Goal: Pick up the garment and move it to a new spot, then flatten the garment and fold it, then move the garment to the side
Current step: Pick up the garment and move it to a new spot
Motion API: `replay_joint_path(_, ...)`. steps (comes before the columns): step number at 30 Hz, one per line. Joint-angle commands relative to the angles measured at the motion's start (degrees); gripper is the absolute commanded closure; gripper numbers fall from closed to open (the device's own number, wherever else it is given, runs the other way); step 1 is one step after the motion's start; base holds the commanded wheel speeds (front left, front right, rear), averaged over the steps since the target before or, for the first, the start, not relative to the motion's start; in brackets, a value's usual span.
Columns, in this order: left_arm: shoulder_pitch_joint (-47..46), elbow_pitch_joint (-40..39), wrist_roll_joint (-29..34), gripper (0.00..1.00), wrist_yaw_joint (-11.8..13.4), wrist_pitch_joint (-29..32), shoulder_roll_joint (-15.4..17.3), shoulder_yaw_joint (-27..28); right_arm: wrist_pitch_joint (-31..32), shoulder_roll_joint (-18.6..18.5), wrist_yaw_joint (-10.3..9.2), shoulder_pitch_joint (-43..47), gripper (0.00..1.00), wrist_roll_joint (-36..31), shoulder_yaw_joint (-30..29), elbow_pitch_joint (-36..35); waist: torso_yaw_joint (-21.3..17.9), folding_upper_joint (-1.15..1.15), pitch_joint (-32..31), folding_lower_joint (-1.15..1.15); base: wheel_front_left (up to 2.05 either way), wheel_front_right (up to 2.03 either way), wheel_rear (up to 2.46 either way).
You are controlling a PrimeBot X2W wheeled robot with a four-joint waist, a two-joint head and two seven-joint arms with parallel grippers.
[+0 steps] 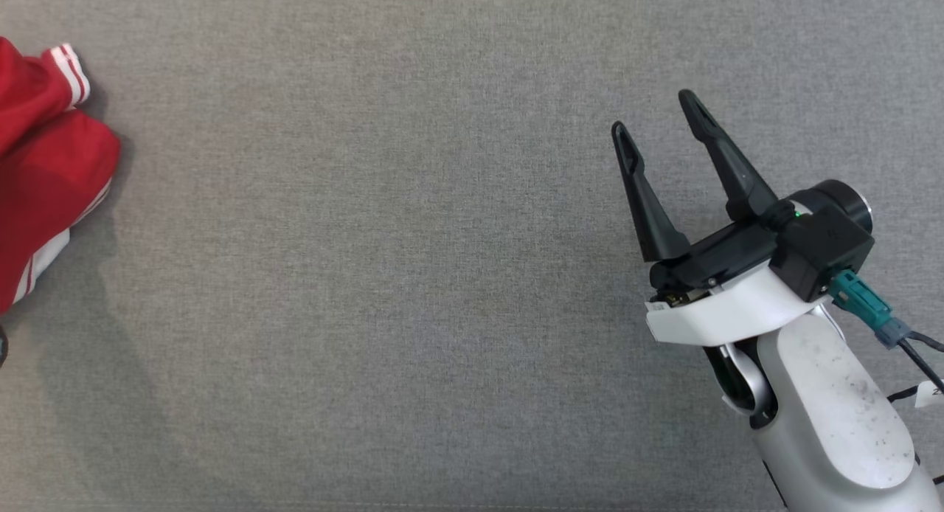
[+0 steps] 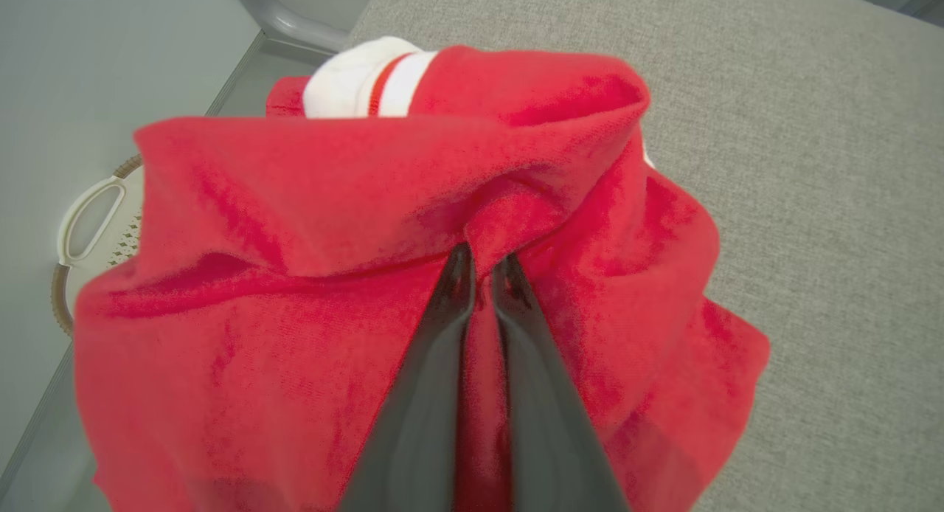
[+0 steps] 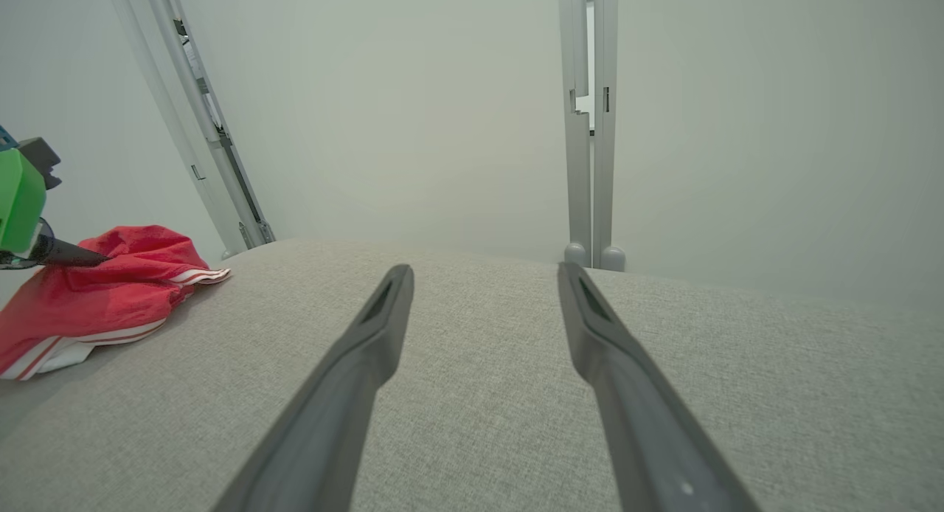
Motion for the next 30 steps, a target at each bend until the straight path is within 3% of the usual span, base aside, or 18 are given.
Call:
replay_joint_path(1,-1.2,-0.5,-0.4,1.00,-0.2,-0.5,1.0,-1.2,-0.2,0.1,0.02,1.0,0.00,0.0,0.1,0.5,0.7,0.00,-2.3,-0.01,0.00,0.00,0.00)
replay_joint_path(10,-3.2,-7.9,-1.4,1.00,-0.2,-2.9,4.4,-10.5,-0.2,1.7,0.02,4.5,0.00,1.6,-0.1,2.7,1.2,0.00,-11.1,-0.01,0.00,0.00,0.00)
replay_joint_path(15,-4.0,-14.9,-2.6,1.00,-0.1,-2.9,4.6,-15.1,-0.2,2.7,0.02,6.8,0.00,2.2,0.0,3.6,0.8,0.00,-15.5,-0.01,0.00,0.00,0.00)
replay_joint_path(23,-2.2,-29.3,-5.0,1.00,-0.1,-2.4,3.2,-21.8,-0.2,3.9,0.02,9.8,0.00,3.0,-0.3,4.0,-2.2,0.00,-21.2,-0.01,0.00,0.00,0.00)
replay_joint_path(30,1.6,-40.9,-6.1,1.00,0.7,-3.6,-1.6,-24.5,-0.2,4.3,0.02,11.1,0.00,3.2,-0.6,3.6,-7.6,0.00,-23.4,-0.01,0.00,0.00,0.00)
